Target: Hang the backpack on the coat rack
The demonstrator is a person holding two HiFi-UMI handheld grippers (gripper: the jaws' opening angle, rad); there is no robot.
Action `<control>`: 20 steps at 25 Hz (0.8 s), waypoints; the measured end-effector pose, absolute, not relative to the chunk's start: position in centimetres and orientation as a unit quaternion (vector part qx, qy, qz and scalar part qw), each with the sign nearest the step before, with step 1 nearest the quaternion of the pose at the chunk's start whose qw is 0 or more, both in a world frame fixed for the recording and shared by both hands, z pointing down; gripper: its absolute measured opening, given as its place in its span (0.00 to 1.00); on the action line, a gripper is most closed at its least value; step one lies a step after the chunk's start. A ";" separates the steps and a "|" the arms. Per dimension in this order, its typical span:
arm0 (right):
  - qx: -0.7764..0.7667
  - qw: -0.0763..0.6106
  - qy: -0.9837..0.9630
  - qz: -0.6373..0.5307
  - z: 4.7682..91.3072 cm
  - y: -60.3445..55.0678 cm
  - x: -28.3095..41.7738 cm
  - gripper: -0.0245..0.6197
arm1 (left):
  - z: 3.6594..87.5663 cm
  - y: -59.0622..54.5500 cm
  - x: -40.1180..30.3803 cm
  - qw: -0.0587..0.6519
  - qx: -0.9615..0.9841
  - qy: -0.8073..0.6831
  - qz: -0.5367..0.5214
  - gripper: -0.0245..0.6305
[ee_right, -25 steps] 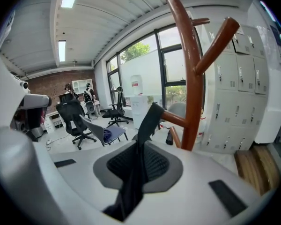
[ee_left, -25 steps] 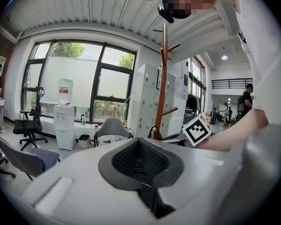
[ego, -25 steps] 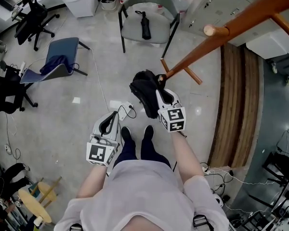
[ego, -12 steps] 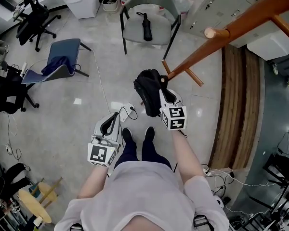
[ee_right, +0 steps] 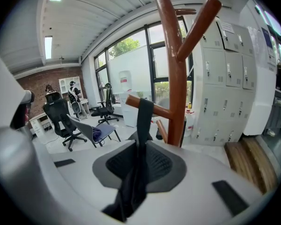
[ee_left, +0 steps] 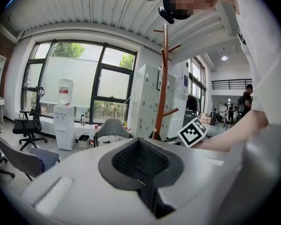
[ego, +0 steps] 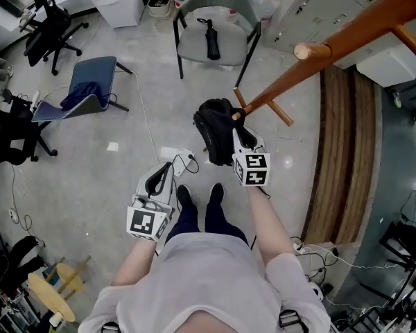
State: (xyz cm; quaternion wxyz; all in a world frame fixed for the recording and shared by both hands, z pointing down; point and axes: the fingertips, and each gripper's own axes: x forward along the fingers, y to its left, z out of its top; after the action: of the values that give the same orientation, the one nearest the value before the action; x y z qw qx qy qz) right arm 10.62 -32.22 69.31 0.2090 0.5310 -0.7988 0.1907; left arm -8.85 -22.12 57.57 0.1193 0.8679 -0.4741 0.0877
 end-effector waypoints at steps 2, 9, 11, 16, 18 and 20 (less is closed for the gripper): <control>0.534 0.202 -0.799 0.191 69.1 -32.4 10.8 0.14 | 57.7 -22.1 -8.8 0.120 0.868 -0.473 0.090 0.05; 0.546 0.185 -0.799 0.172 67.6 -32.3 11.2 0.44 | 57.8 -22.1 -8.4 0.120 0.869 -0.471 0.091 0.05; 0.547 0.180 -0.802 0.159 66.7 -32.2 11.0 0.46 | 57.7 -22.2 -8.4 0.118 0.871 -0.468 0.091 0.05; 0.548 0.159 -0.808 0.145 64.6 -31.6 10.5 0.46 | 57.6 -22.1 -8.2 0.117 0.872 -0.466 0.090 0.05; 0.552 0.148 -0.809 0.138 63.4 -31.3 10.6 0.46 | 57.3 -22.2 -8.1 0.115 0.872 -0.468 0.087 0.05; 0.554 0.137 -0.810 0.133 62.3 -30.9 10.6 0.46 | 56.9 -22.2 -7.9 0.111 0.873 -0.467 0.083 0.05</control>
State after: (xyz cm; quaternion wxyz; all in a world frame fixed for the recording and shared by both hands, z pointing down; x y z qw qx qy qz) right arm 10.63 -30.92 62.33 0.1370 0.5545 -0.8099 0.1333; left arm -7.92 -22.17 56.93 0.1112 0.8733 -0.4671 0.0829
